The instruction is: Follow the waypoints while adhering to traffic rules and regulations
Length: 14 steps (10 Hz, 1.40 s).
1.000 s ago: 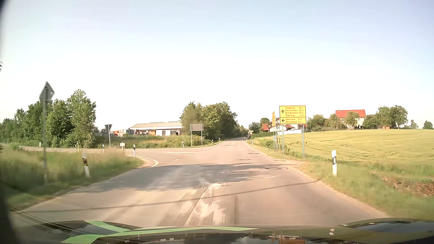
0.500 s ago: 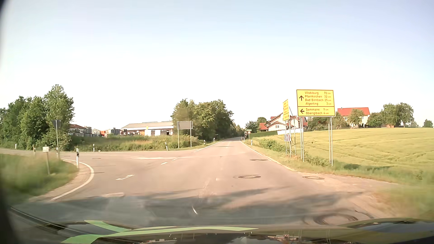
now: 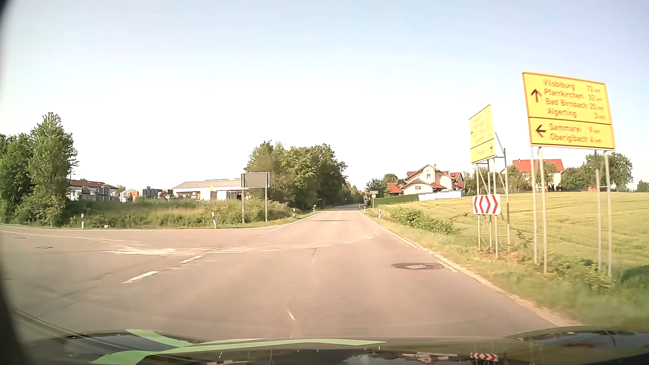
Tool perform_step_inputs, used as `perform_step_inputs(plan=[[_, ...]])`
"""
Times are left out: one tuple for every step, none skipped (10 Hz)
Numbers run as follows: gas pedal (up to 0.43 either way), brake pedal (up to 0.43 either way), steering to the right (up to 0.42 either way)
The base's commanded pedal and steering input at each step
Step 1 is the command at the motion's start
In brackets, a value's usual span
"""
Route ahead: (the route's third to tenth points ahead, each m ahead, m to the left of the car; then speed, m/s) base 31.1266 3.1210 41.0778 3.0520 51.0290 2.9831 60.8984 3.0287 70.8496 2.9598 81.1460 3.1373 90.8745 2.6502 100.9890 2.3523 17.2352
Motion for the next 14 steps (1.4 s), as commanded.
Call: perform_step_inputs(plan=[[0.110,0.000,0.000],[0.110,0.000,0.000],[0.118,0.000,0.000],[0.118,0.000,0.000],[0.130,0.000,0.000],[0.130,0.000,-0.003],[0.130,0.000,-0.004],[0.130,0.000,-0.004],[0.130,0.000,-0.004],[0.130,0.000,-0.004],[0.130,0.000,-0.004],[0.130,0.000,-0.004],[0.130,0.000,-0.004],[0.130,0.000,-0.004]])
